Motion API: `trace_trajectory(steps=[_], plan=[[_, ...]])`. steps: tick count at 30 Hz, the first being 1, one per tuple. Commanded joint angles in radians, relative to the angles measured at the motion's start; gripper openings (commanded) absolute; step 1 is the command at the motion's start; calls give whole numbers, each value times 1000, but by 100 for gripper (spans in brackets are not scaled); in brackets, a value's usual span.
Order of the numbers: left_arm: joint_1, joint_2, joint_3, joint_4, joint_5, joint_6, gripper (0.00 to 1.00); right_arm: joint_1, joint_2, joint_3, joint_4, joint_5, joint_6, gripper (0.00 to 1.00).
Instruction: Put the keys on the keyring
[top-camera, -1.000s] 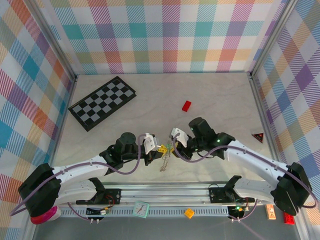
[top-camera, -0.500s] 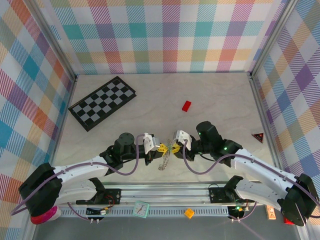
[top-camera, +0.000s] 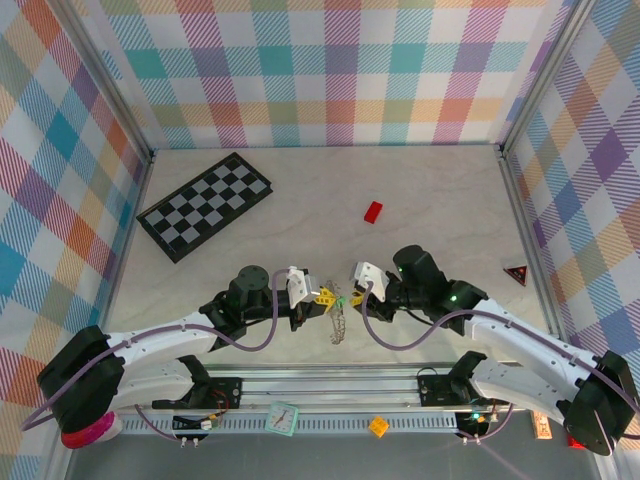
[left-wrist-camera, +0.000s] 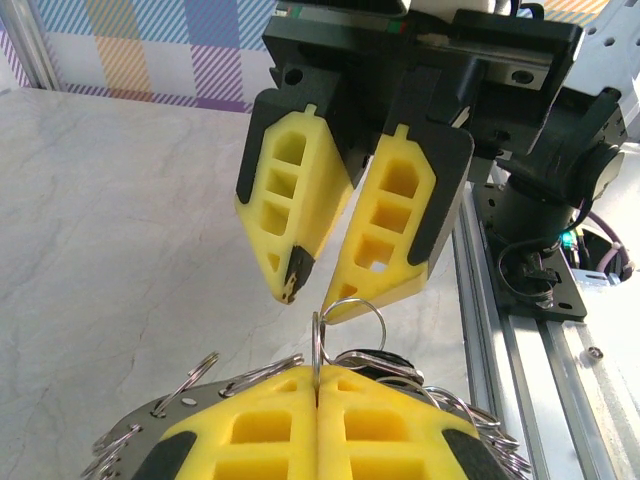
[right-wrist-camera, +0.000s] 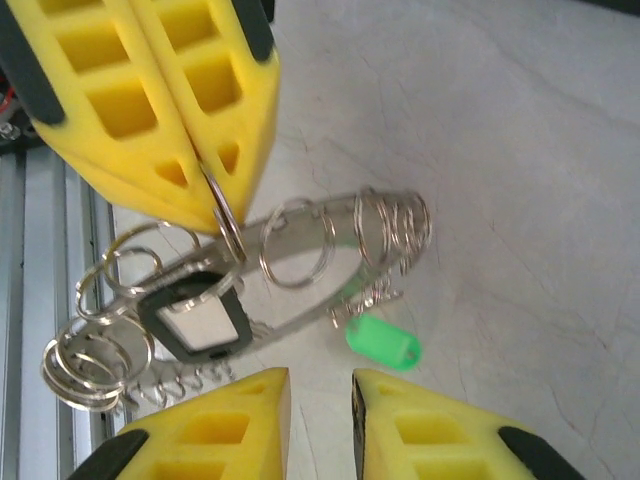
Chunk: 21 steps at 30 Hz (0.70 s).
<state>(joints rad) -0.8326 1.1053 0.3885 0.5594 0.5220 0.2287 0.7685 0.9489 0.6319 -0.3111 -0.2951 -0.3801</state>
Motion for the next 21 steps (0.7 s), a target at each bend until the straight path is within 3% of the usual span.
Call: trace_trajectory(steps=[1,8,16,21], plan=[[5,-17,-1,35,4,20,0,-4,-52,42,-47,-21,-15,26],[6,-22,1,27,5,22,0,-5,-66,78,34,-205,40,34],[6,-24,-3,31,11,21,0,-4,64,93,127,-224,89,33],[5,-22,-7,41,15,19,0,-5,91,68,139,-217,70,27]])
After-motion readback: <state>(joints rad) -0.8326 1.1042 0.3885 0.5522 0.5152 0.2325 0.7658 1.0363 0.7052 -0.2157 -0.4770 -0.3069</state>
